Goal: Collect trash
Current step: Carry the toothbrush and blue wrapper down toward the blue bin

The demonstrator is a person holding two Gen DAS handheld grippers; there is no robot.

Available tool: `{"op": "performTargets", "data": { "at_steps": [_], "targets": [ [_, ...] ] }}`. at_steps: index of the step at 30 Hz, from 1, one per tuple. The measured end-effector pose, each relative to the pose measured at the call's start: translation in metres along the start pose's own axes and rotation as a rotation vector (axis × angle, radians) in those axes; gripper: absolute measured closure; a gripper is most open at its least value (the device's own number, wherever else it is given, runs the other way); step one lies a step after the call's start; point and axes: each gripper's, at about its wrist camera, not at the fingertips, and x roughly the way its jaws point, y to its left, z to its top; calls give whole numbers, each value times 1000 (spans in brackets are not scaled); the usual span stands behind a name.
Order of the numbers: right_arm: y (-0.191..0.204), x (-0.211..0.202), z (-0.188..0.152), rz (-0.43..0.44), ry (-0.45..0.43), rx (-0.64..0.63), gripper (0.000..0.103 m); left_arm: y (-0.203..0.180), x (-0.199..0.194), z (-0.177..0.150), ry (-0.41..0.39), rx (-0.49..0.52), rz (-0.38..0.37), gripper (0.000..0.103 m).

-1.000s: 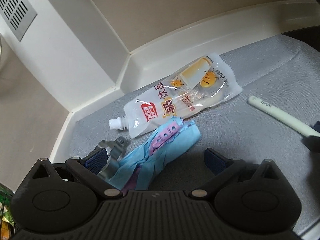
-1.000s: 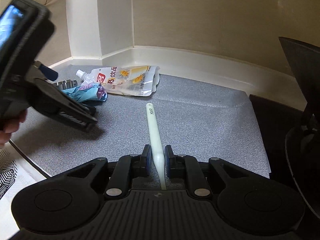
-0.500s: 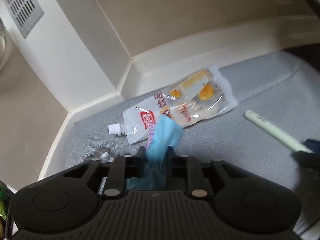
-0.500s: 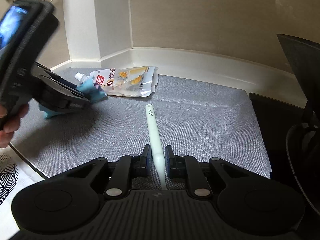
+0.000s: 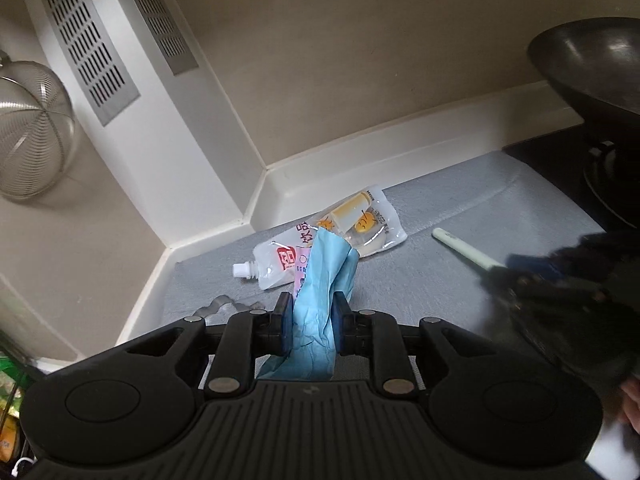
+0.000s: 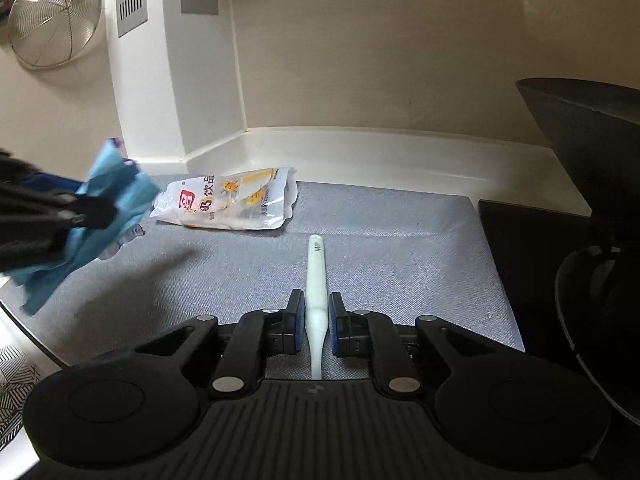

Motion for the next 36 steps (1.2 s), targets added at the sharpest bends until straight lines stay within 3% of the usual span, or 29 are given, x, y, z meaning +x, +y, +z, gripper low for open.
{"op": "performTargets", "data": {
  "at_steps": [9, 15, 19, 25, 31, 36],
  "targets": [
    [7, -7, -2, 21, -27, -16, 89, 3, -56, -30, 19, -34, 29, 81],
    [6, -7, -2, 35, -38, -11, 89, 25, -120, -61, -14, -79, 95, 81],
    [13, -10, -3, 61, -48, -37, 89, 52, -169, -105, -8, -130, 207, 81],
    [25, -29, -5, 100, -43, -54, 89, 102, -249, -195, 83, -279, 356, 81],
    [44, -89, -16, 160, -86, -129, 89, 129, -317, -281, 175, -458, 467, 81],
    [54, -147, -27, 209, -128, -175, 89, 117, -348, -328, 251, -535, 518, 81]
  ]
}}
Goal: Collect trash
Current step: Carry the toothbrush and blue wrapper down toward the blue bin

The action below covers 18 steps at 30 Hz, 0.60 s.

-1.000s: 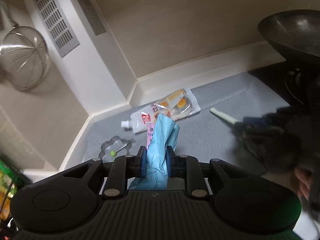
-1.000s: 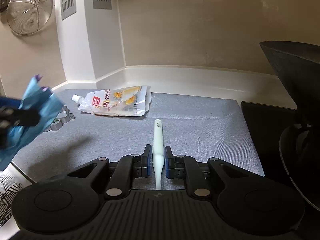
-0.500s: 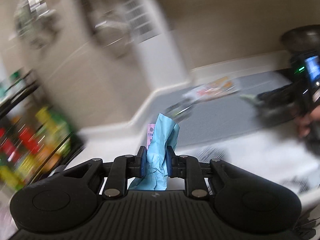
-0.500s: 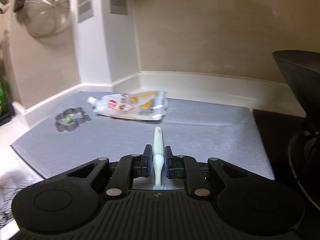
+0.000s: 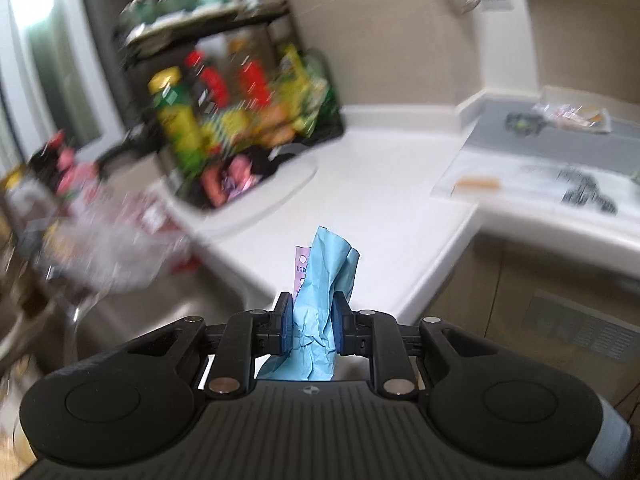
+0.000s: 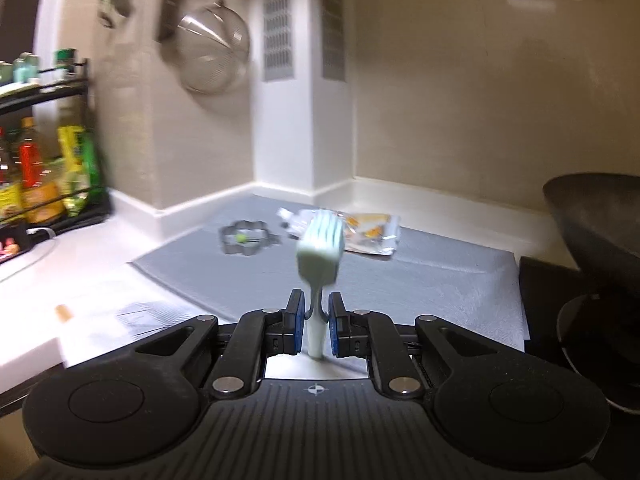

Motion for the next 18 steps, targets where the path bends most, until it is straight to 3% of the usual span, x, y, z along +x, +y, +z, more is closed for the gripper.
{"op": "performTargets", "data": {
  "at_steps": [3, 8, 12, 18],
  "targets": [
    [16, -35, -2, 66, -12, -5, 89, 1, -6, -25, 36, -13, 1, 81],
    [49, -84, -16, 205, -13, -36, 89, -1, -16, -52, 81, -65, -70, 81],
    [76, -104, -32, 308, 32, -50, 89, -13, -26, -64, 89, -69, -122, 81],
    [114, -115, -60, 386, 135, -96, 89, -29, -34, -72, 81, -80, -173, 81]
  ]
}}
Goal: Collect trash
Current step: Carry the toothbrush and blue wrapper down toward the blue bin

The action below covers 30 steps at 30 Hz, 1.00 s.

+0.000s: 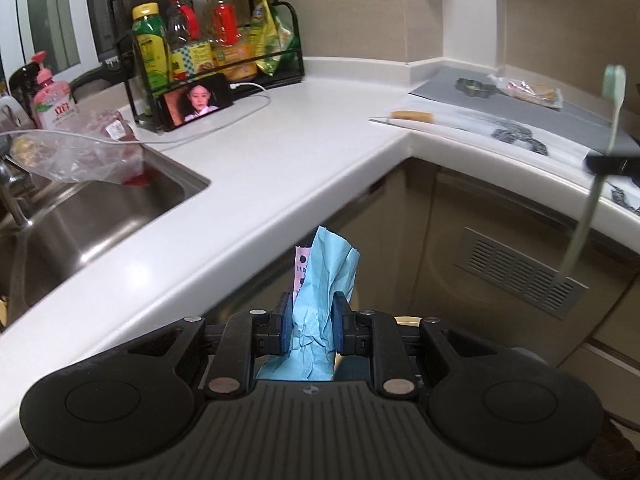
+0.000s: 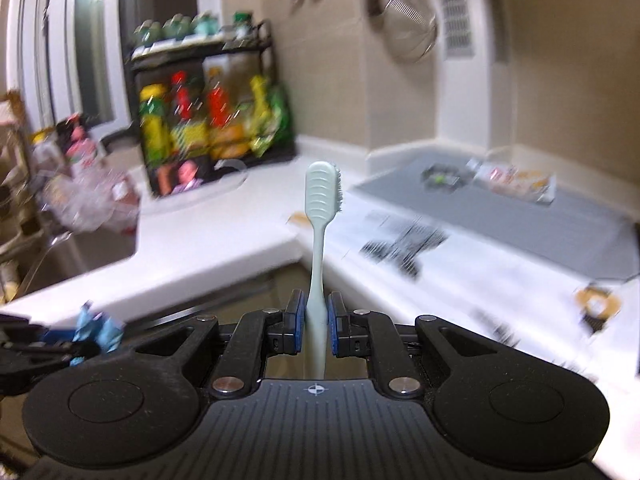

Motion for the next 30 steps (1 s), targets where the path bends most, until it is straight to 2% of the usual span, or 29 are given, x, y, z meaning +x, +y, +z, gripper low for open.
{"op": "performTargets", "data": {
  "at_steps": [8, 14, 30],
  "targets": [
    [37, 12, -32, 51, 125, -16, 89, -24, 6, -11, 18, 21, -38, 81],
    [47, 19, -47, 60, 184, -24, 89, -34, 12, -18, 44, 37, -50, 81],
    [52, 34, -60, 48, 243, -53, 89, -36, 26, -22, 89, 39, -46, 81]
  ]
}}
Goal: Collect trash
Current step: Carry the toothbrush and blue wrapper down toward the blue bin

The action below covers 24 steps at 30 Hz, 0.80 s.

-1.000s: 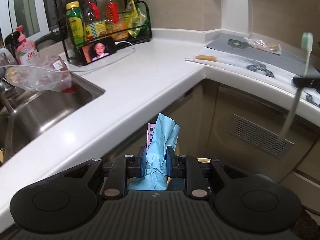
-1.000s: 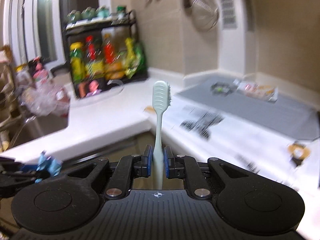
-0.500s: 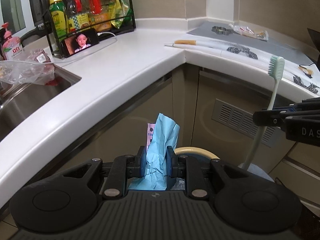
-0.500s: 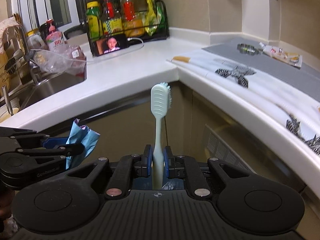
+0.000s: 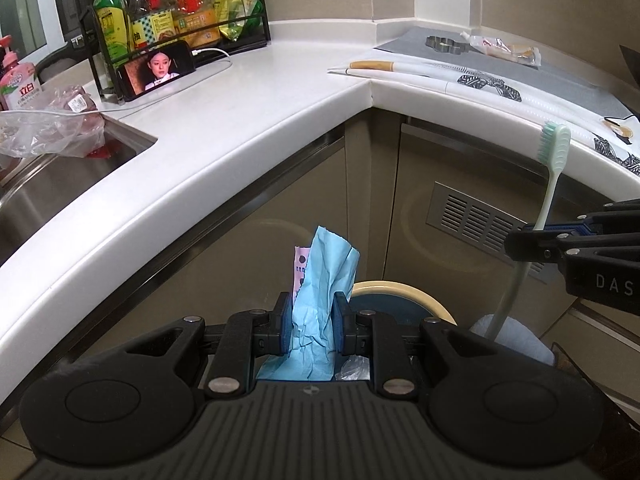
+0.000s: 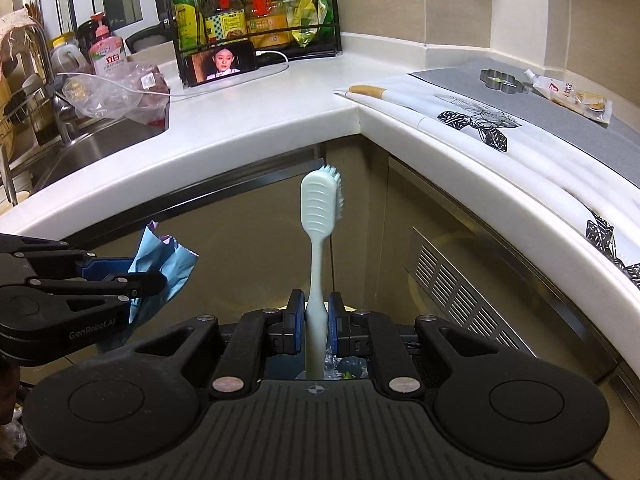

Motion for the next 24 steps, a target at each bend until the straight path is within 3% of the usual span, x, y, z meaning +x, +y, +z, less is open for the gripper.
{"op": "performTargets", "data": {
  "at_steps": [24],
  "targets": [
    [-3, 23, -3, -8, 65, 7, 89, 2, 19, -2, 42, -19, 19, 80]
  ]
}}
